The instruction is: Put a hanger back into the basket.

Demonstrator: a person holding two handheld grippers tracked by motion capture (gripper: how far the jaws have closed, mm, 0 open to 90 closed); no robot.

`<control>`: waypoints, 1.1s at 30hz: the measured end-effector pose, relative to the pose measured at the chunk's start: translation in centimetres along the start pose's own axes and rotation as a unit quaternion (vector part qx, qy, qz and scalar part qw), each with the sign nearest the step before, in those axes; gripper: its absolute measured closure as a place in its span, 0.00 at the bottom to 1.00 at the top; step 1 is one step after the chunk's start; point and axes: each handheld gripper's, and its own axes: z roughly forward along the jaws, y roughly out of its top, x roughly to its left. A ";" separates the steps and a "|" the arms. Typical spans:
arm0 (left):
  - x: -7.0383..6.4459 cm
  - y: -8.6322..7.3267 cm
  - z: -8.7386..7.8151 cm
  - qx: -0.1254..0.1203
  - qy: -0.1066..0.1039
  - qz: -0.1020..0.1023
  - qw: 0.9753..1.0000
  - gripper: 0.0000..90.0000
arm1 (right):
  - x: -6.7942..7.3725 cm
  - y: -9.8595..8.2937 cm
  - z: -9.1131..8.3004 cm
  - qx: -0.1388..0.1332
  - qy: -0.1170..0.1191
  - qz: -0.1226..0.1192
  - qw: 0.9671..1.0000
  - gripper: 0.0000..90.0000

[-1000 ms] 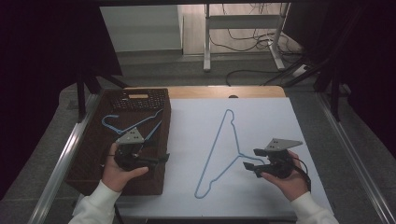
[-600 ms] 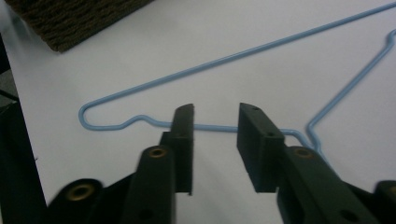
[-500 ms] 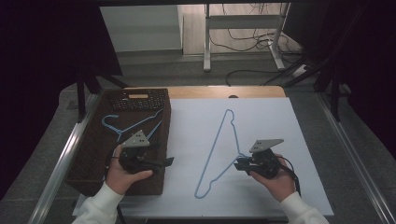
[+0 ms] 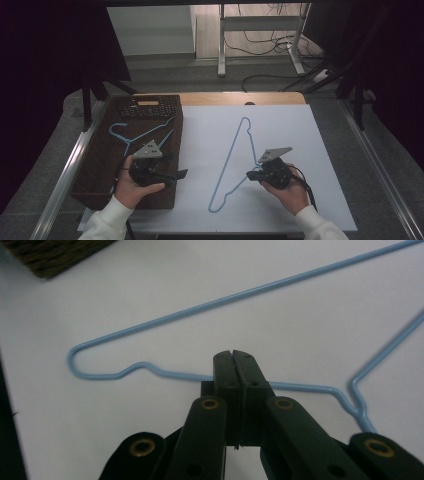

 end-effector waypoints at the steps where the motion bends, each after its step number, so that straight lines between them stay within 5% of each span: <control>1: 0.0 0.0 0.0 0.000 0.000 0.000 1.000 0.26 | -0.3 0.2 0.3 0.003 -0.005 0.002 1.000 1.00; 7: -0.1 0.0 0.1 0.001 0.000 0.002 1.000 0.26 | -3.1 1.0 2.0 0.019 -0.051 0.024 0.998 1.00; 12: -0.1 0.0 0.0 0.001 0.000 0.003 1.000 0.26 | -5.0 1.2 3.6 0.037 -0.059 0.042 0.997 1.00; 19: -0.1 -0.1 -0.1 0.001 0.002 0.002 1.000 0.26 | -5.2 0.8 4.1 0.062 -0.071 0.039 0.995 1.00; 33: -0.4 0.0 0.0 0.001 0.002 0.007 1.000 0.26 | -3.3 -1.7 1.8 0.083 -0.066 0.046 0.993 1.00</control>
